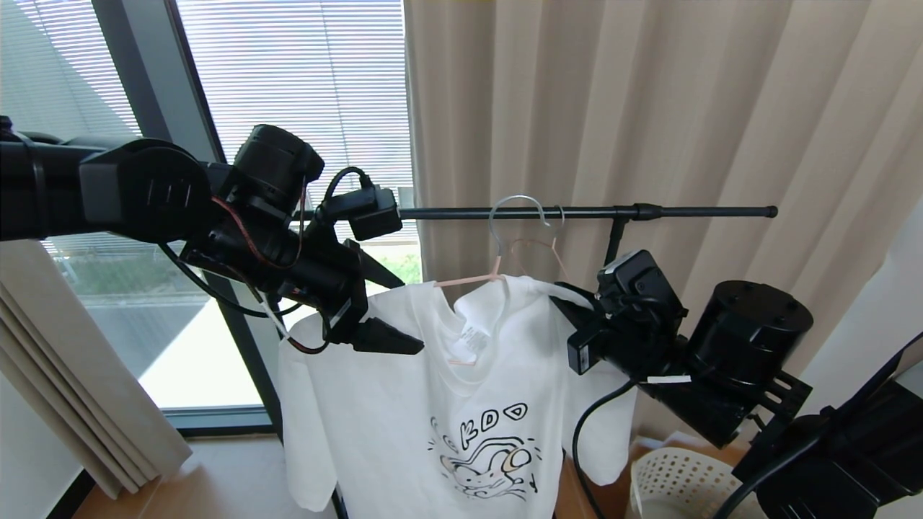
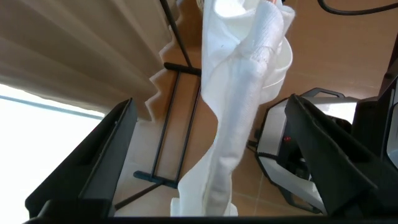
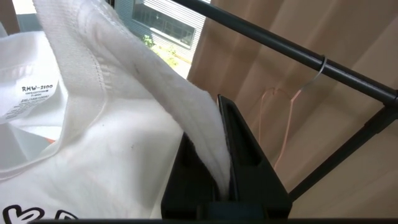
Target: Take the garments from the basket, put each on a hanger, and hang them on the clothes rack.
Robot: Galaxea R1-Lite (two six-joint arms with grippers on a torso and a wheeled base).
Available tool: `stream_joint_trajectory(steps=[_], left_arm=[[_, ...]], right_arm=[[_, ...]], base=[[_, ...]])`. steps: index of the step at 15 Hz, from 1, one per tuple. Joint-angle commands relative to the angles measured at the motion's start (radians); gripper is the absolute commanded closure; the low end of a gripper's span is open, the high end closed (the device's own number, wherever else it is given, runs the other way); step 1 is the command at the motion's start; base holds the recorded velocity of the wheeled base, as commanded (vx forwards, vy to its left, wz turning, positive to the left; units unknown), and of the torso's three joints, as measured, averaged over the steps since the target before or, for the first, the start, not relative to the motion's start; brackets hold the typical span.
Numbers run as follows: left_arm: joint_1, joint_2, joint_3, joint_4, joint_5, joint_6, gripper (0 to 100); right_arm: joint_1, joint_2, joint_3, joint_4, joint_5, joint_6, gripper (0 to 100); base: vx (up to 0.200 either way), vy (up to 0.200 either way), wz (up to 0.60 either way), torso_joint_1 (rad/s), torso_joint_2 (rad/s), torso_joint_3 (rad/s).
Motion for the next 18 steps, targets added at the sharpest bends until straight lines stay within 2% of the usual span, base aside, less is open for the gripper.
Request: stream_joint_trajectory(steps=[1,2,3,11,17,18], left_arm=[[-0.003,0.004,-0.002,0.001,0.0,0.0,0],[-0.003,0.004,-0.001,0.001,0.0,0.0,0],[-0.003,0.004,-0.001,0.001,0.0,0.0,100],[-0.02,-0.022,0.022,0.001,0.0,0.003,100],[-0.014,-0.043,0.033,0.001,0.002,0.001,100],[-0.014,-0.047,0.033,0.001,0.002,0.001,100]], right_arm=[[0.0,-0.001,0.0,0.0,0.001,0.0,100],[0.0,-0.001,0.0,0.0,-0.001,0.0,100],[0.0,-0.001,0.0,0.0,-0.001,0.0,100],[0.0,-0.001,-0.004,0.0,-0.001,-0.002,100],[0.0,-0.019,-0.003,0.023,-0.015,-0.037,100],[0.0,-0.021,-0.003,0.023,-0.016,-0.037,0]], base=[[0.0,0.0,0.0,0.0,0.0,0.0],[0.0,0.0,0.0,0.0,0.0,0.0],[0.0,0.0,0.0,0.0,0.0,0.0],[0.0,0.0,0.0,0.0,0.0,0.0],[0.0,0.0,0.0,0.0,0.0,0.0],[0.0,0.0,0.0,0.0,0.0,0.0]])
